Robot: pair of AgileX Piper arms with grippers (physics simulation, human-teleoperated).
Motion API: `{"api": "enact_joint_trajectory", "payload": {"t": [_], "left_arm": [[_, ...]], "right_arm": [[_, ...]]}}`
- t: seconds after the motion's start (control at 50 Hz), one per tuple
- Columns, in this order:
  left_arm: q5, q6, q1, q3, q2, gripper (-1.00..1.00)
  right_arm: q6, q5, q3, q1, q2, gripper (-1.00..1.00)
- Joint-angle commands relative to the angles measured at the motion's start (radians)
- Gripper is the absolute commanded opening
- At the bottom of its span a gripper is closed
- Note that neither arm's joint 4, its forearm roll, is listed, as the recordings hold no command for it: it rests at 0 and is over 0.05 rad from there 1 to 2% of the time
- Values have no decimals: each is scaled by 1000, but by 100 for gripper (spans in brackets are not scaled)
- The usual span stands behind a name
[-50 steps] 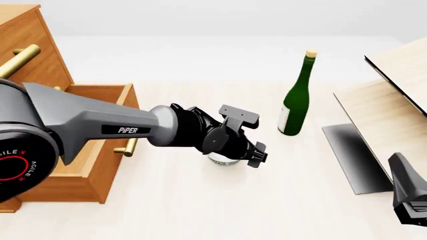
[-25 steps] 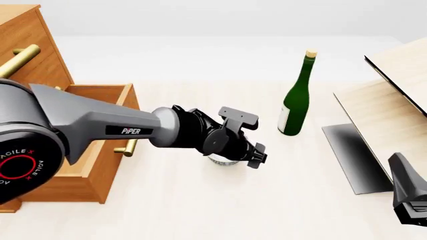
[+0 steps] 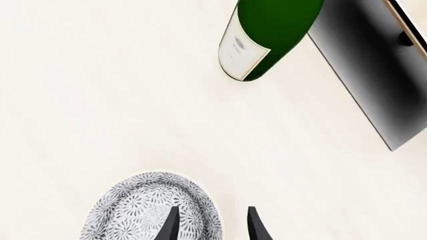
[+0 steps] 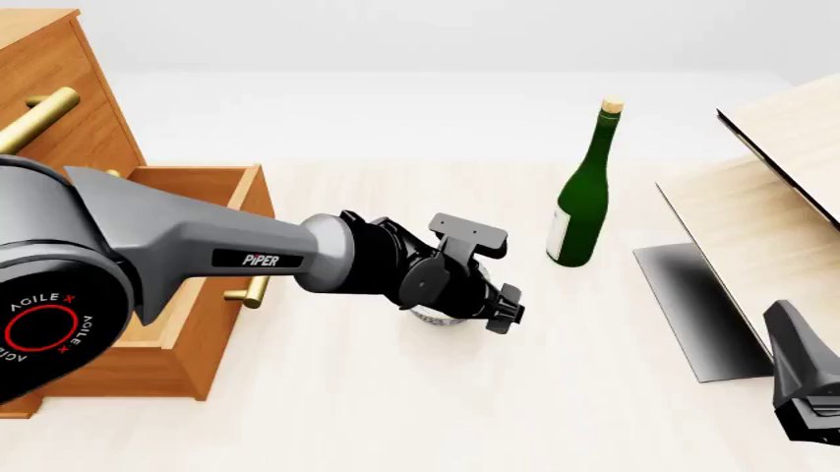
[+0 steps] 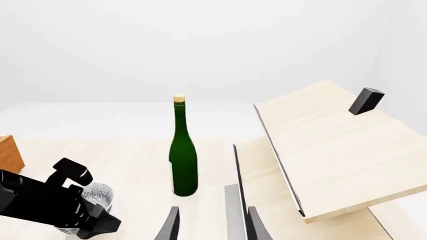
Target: Put the bowl in the bottom drawer of the cabinet.
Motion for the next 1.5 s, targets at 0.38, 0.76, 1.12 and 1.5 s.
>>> {"api": "enact_joint_trajectory", "payload": {"t": [0.38,0.76,1.12,1.5], "left_arm": [[-19,-10,-11,7,-2,100],[-6,44,15,-3,-29,-100],[8,81,55,41,-183,-100],[-43,53,68,130,-320,-100]], "right_arm": [[0,0,0,0,0,100],[0,0,0,0,0,100],[0,0,0,0,0,100],[0,0,0,0,0,100]]}}
